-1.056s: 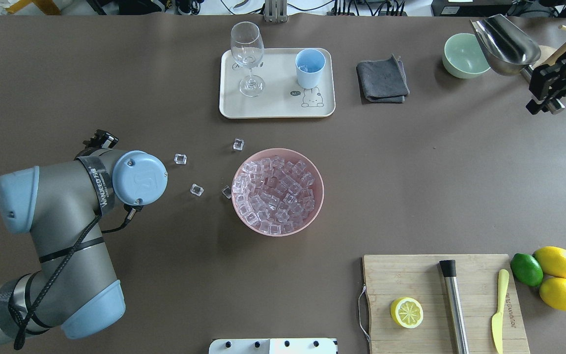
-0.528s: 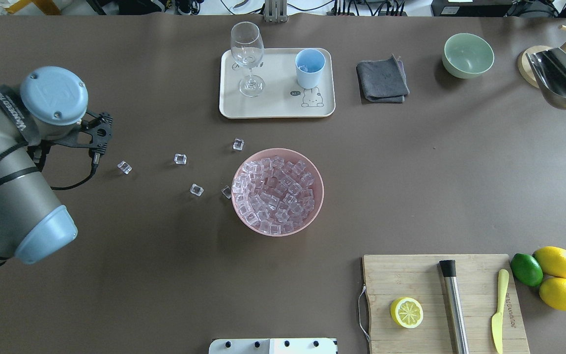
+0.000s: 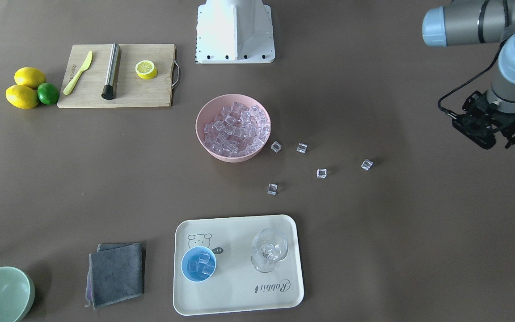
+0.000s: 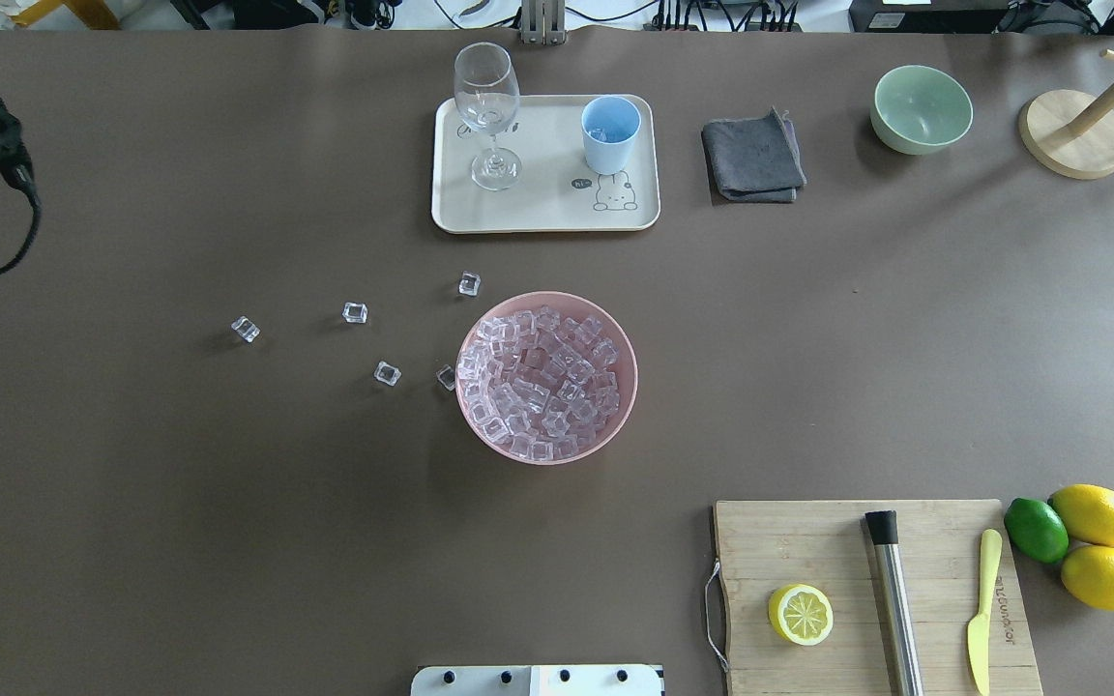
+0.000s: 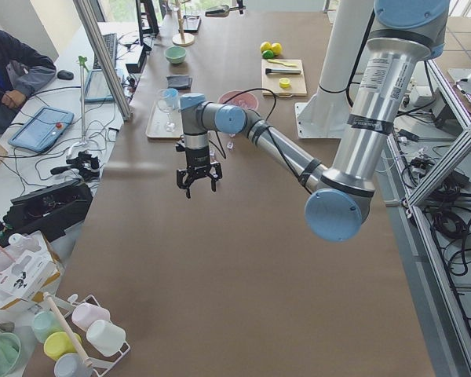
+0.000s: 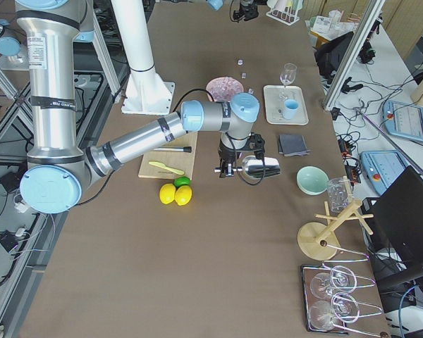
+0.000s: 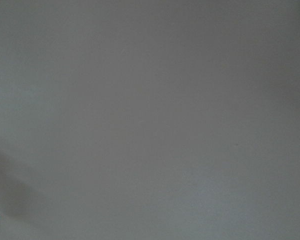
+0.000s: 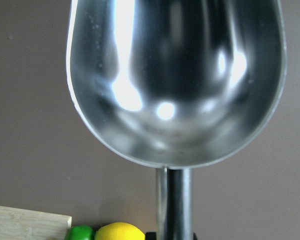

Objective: Put ice in cup with scoop
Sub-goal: 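Lower the scoop onto the table and open the right gripper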

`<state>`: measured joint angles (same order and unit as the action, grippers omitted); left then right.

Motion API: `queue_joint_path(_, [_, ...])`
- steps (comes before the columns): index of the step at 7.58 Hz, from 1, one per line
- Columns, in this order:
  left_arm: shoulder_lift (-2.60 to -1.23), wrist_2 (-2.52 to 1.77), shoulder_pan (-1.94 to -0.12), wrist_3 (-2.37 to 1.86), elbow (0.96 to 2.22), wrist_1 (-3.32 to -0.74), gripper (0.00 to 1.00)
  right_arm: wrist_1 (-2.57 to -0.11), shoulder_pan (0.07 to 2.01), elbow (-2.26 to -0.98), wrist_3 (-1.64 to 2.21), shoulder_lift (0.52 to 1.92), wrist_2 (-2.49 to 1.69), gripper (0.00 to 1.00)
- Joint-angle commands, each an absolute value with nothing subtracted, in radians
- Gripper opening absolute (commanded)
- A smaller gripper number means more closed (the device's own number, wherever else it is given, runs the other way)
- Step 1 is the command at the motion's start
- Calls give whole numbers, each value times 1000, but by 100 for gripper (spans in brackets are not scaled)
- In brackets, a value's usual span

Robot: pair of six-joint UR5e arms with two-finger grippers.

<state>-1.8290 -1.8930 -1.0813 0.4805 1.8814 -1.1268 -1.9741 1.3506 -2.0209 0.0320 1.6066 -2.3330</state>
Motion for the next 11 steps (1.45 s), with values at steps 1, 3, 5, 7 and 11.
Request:
queue_joint_path(1, [-1725, -2101, -1332, 382, 1820, -1127, 98, -1669, 1358, -1829, 139, 1624, -2344, 0])
queue_joint_path(3, [-1689, -2178, -1508, 380, 1726, -1126, 98, -1597, 1323, -1737, 236, 1626, -2342, 0])
queue_joint_path(5, [-1686, -2242, -1658, 382, 1616, -1140, 98, -1595, 1258, -1694, 233, 1623, -2345, 0])
queue_joint_path(7, [-1626, -2289, -1680, 355, 1542, -1332, 98, -1597, 1218, -1620, 227, 1617, -2344, 0])
queue_joint_path(11, [-1558, -2318, -1637, 152, 1465, -1614, 98, -1508, 1207, -1500, 195, 1614, -2342, 0])
